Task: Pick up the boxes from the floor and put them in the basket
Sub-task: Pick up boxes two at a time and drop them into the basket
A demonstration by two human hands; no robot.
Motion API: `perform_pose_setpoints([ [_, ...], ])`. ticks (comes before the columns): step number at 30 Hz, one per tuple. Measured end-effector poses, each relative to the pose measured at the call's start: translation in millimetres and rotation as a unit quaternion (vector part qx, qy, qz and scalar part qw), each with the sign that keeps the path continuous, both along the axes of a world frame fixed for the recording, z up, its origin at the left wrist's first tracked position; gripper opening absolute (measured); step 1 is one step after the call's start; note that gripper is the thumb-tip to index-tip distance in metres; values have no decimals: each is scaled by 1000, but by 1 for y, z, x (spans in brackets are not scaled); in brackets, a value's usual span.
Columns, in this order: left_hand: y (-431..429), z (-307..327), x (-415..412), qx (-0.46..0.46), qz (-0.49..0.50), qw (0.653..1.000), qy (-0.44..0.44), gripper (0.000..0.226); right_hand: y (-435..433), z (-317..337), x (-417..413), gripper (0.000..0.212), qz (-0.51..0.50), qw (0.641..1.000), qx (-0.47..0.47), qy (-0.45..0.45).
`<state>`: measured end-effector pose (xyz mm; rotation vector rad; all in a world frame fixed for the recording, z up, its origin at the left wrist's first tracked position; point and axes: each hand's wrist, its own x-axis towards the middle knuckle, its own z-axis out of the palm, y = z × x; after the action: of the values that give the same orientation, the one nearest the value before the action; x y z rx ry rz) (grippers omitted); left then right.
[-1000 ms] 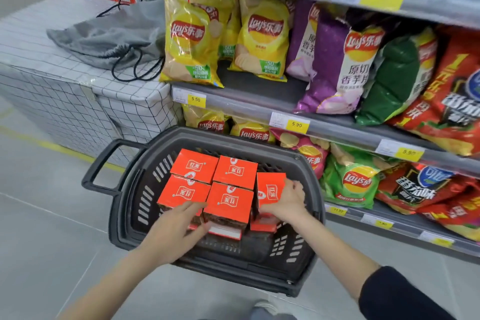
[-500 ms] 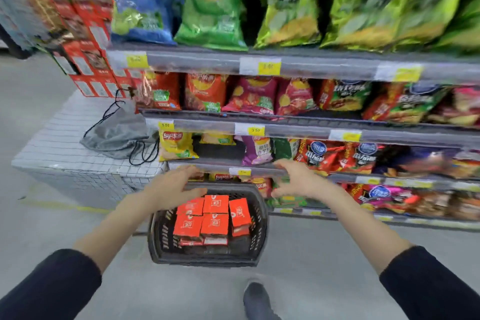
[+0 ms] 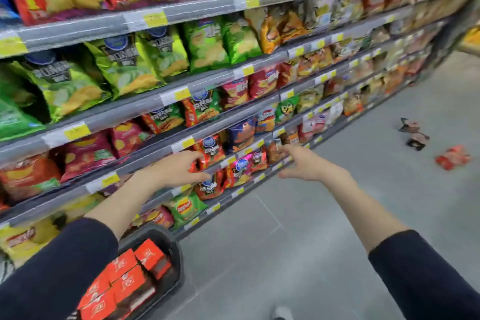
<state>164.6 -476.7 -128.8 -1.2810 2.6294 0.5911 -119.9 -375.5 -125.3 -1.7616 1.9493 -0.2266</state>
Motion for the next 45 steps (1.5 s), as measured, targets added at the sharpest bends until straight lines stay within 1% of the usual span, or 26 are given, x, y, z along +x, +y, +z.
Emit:
perform_pose_setpoints([
  [2, -6, 3, -62, 3, -46, 999, -4, 72, 22, 0, -47, 69, -48, 999, -6, 6],
  [6, -13, 7, -197, -2, -151, 988, -9, 71, 63, -2, -147, 78, -143, 990, 5, 17],
  [10, -15, 4, -337, -12, -232, 972, -23, 75, 99, -2, -254, 83, -226, 974, 23, 19],
  [14, -14, 9, -468, -16, -292, 956, -29, 71, 126, -1, -360, 86, -302, 952, 37, 19],
  [18, -23, 11, -575, -3, -318, 948, -29, 73, 133, -1, -450, 89, -358, 933, 39, 10],
  [26, -91, 9, -767, -23, -398, 917, -29, 73, 79, -16, -600, 88, -417, 908, 27, 6],
  [35, -195, 10, -987, -48, -479, 875, -58, 75, -6, -18, -764, 87, -503, 864, 22, -24],
  [41, -213, -10, -1128, -12, -517, 854, -61, 70, -31, -26, -876, 80, -539, 842, 17, -22],
  [45, -213, -26, -1231, -4, -530, 846, -60, 68, -37, -40, -970, 80, -550, 834, 36, -22],
])
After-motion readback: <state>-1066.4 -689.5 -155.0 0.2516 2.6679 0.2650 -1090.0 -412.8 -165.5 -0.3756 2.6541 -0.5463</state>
